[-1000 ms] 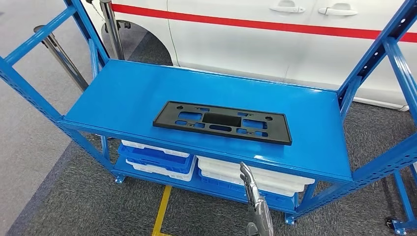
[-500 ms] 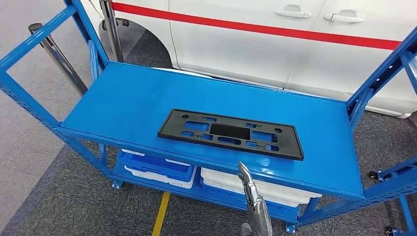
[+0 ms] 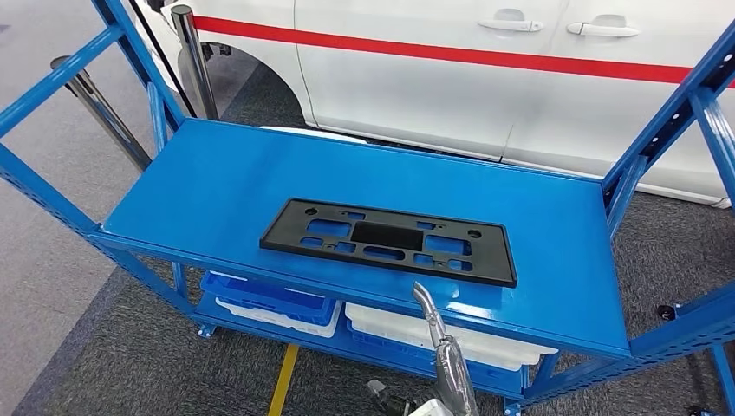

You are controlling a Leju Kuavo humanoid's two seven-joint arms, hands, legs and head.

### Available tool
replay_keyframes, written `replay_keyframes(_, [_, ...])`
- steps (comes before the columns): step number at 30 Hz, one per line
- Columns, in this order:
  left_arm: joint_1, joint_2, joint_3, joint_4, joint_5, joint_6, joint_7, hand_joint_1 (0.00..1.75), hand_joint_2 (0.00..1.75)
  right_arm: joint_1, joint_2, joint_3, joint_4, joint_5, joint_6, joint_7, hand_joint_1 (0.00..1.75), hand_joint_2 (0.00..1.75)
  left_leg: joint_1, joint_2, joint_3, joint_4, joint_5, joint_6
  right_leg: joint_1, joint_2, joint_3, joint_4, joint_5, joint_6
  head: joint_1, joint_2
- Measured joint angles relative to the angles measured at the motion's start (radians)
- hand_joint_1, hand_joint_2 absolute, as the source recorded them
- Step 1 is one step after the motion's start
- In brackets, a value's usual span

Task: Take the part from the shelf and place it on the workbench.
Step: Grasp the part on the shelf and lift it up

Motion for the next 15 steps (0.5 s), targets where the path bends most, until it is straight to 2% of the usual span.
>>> replay_keyframes(2, [-0.002,0.003,0.001,0.000,-0.007,-0.002,0.005,0.00,0.00,-0.016,0.005,-0.004,0.021,0.119,-0.048,0.051,0.00,1.75,-0.001,0.000,0.064,-0.134,0.068,0.005,0.002,0.001,0.003,0.001,-0.002,0.003,0.000,0.000])
replay_keyframes(3, [-0.004,0.005,0.002,0.000,-0.011,-0.004,0.007,0.00,0.00,-0.025,0.008,-0.005,0.032,0.185,-0.074,0.080,0.00,1.75,-0.003,0.000,0.090,-0.190,0.087,0.010,0.003,0.001,0.003,0.003,-0.003,0.006,0.000,0.000])
replay_keyframes(4, [-0.006,0.007,0.002,0.000,-0.014,-0.006,0.009,0.00,0.00,-0.034,0.013,-0.007,0.045,0.252,-0.099,0.108,0.00,1.75,-0.005,0.000,0.105,-0.224,0.094,0.015,0.005,0.002,0.002,0.004,-0.003,0.011,0.000,0.000])
replay_keyframes(7, [-0.008,0.012,0.004,0.000,-0.025,-0.012,0.014,0.00,0.00,-0.056,0.029,-0.015,0.083,0.433,-0.158,0.185,0.00,1.75,-0.007,0.000,0.109,-0.242,0.097,0.032,0.005,0.002,0.001,0.003,-0.002,0.026,0.000,0.000])
replay_keyframes(9, [-0.009,0.014,0.006,0.000,-0.032,-0.015,0.017,0.00,0.00,-0.062,0.043,-0.027,0.102,0.562,-0.174,0.232,0.00,1.75,-0.002,0.001,0.112,-0.251,0.103,0.046,0.005,0.002,-0.012,0.035,-0.027,0.036,0.001,0.000])
replay_keyframes(10, [-0.010,0.015,0.006,0.000,-0.035,-0.015,0.018,0.00,0.00,-0.064,0.053,-0.037,0.109,0.642,-0.177,0.257,0.00,1.75,-0.001,0.002,0.113,-0.253,0.105,0.051,0.003,0.002,-0.033,0.081,-0.054,0.039,0.001,0.000])
replay_keyframes(12, [-0.011,0.017,0.006,0.000,-0.040,-0.016,0.021,0.00,0.00,-0.064,0.076,-0.061,0.123,0.775,-0.179,0.293,0.00,1.75,-0.002,0.004,0.112,-0.253,0.106,0.055,0.001,0.002,-0.097,0.213,-0.116,0.044,0.001,0.000])
replay_keyframes(13, [-0.011,0.019,0.006,0.000,-0.041,-0.016,0.022,0.00,0.00,-0.063,0.085,-0.070,0.130,0.814,-0.179,0.304,0.00,1.75,-0.002,0.004,0.111,-0.252,0.105,0.055,-0.001,0.002,-0.122,0.263,-0.130,0.046,0.001,0.000])
replay_keyframes(14, [-0.011,0.020,0.006,0.000,-0.042,-0.016,0.023,0.00,0.00,-0.063,0.092,-0.077,0.136,0.831,-0.179,0.309,0.00,1.75,-0.002,0.004,0.112,-0.252,0.105,0.055,-0.002,0.001,-0.133,0.280,-0.126,0.047,0.001,0.000])
replay_keyframes(15, [-0.011,0.021,0.006,0.000,-0.043,-0.016,0.023,0.00,0.00,-0.063,0.097,-0.081,0.140,0.837,-0.179,0.312,0.00,1.75,-0.002,0.004,0.113,-0.251,0.104,0.054,-0.004,0.001,-0.122,0.256,-0.101,0.047,0.001,0.000])
